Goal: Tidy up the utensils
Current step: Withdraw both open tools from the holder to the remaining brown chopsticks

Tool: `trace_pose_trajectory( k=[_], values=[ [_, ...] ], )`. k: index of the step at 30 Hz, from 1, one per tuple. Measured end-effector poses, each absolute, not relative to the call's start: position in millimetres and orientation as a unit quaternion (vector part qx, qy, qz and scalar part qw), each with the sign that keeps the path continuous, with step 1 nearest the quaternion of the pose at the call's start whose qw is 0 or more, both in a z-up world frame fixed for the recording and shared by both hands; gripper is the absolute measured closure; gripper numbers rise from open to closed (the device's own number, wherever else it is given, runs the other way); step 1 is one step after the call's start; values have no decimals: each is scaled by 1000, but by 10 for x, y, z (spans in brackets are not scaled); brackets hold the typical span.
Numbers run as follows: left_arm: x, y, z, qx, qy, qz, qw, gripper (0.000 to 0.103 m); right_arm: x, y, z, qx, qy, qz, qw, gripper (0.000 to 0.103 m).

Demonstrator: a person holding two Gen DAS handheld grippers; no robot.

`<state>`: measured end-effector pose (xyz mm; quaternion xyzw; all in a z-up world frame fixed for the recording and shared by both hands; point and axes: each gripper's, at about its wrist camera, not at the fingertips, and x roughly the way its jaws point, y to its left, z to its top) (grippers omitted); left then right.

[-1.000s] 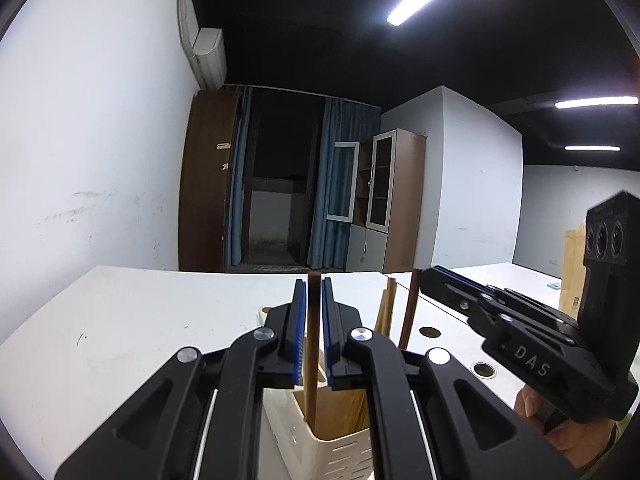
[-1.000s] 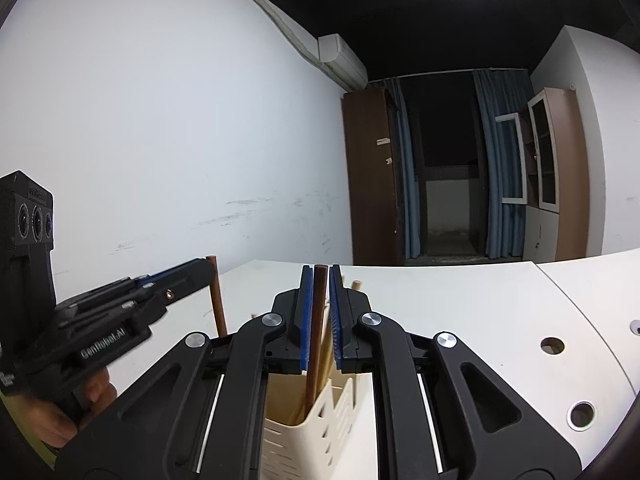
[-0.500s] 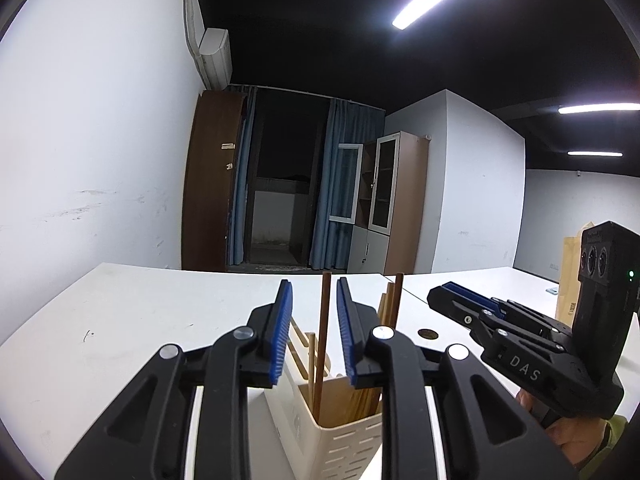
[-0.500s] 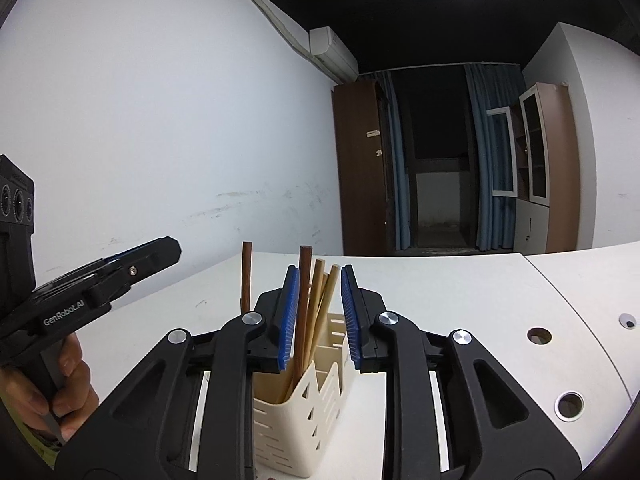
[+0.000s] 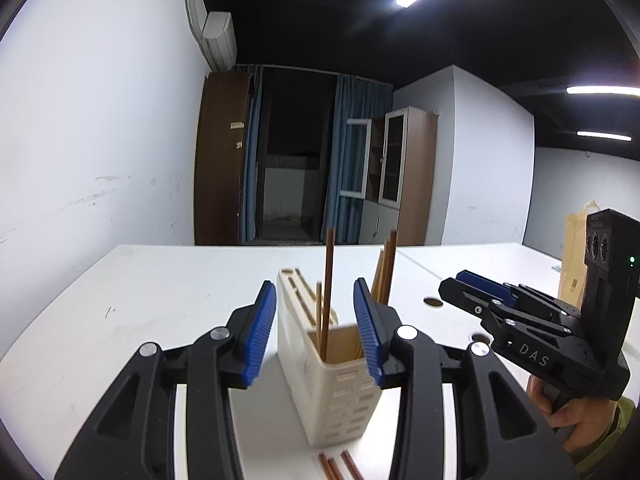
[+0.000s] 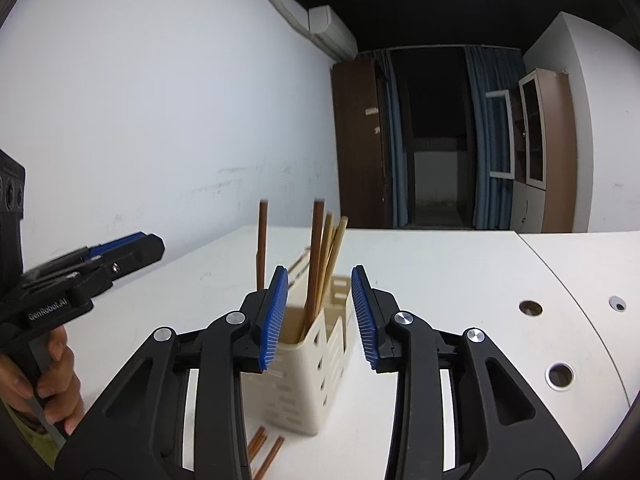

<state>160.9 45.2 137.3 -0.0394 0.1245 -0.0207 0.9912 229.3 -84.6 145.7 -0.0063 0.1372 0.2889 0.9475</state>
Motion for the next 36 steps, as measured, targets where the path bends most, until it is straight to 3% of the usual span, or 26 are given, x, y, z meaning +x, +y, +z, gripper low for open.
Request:
trace_pose_trajectory(
  k=[8,22,36],
  values=[
    [1461,482,1178,-56,168,-16,984,58,2164,-856,1233,-4,182,289,940,61],
    [1446,514,806,-67,235,7,970,58,2123,-608,729,-50,272,288,917,51],
    [1528,596,636,-62,276,24,959,55,2264,-346,227,-92,351,279,889,51]
  ],
)
